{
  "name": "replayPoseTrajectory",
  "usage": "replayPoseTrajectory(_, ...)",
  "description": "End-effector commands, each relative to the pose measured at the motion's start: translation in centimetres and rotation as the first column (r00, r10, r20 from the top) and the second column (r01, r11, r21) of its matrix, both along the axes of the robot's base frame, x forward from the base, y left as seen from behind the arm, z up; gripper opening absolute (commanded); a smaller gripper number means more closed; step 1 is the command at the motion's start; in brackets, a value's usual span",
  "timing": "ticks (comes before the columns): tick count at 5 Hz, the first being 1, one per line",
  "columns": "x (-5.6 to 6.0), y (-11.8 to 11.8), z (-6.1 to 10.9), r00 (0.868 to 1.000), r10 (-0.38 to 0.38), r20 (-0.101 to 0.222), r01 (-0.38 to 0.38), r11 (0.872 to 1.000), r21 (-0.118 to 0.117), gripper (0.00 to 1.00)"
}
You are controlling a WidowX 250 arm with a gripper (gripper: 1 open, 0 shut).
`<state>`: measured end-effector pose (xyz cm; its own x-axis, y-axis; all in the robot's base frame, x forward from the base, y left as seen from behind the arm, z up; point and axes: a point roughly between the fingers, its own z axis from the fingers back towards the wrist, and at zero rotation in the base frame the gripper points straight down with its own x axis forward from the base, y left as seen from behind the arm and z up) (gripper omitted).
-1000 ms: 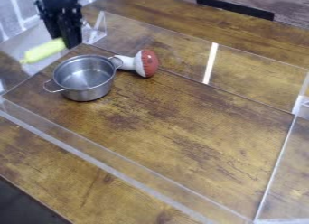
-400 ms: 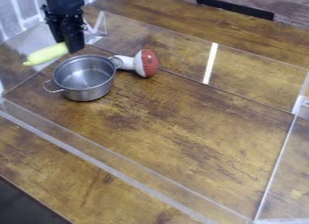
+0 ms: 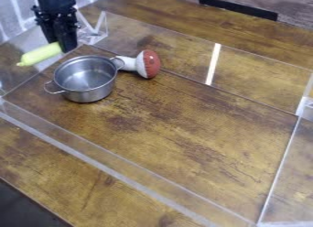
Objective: Move the green spoon to the left
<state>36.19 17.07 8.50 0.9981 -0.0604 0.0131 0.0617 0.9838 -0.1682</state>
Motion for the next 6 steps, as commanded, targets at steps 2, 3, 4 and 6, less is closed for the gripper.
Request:
replayPoseTrajectory(2,-2.4,0.8,5.6,0.998,0.004,0.07,-0.007,0.999,0.042,0.0)
replayPoseTrajectory(3,-2.2,1.6,6.2,0.997,-0.026,0.07,0.024,0.999,0.033,1.0)
replayPoseTrajectory(4,-2.0,2.6,6.7,0.997,0.011,0.07,-0.014,0.999,0.03,1.0)
replayPoseTrajectory(6,-1.7,2.8,6.1,0.998,0.042,0.041,-0.043,0.999,0.024,1.0)
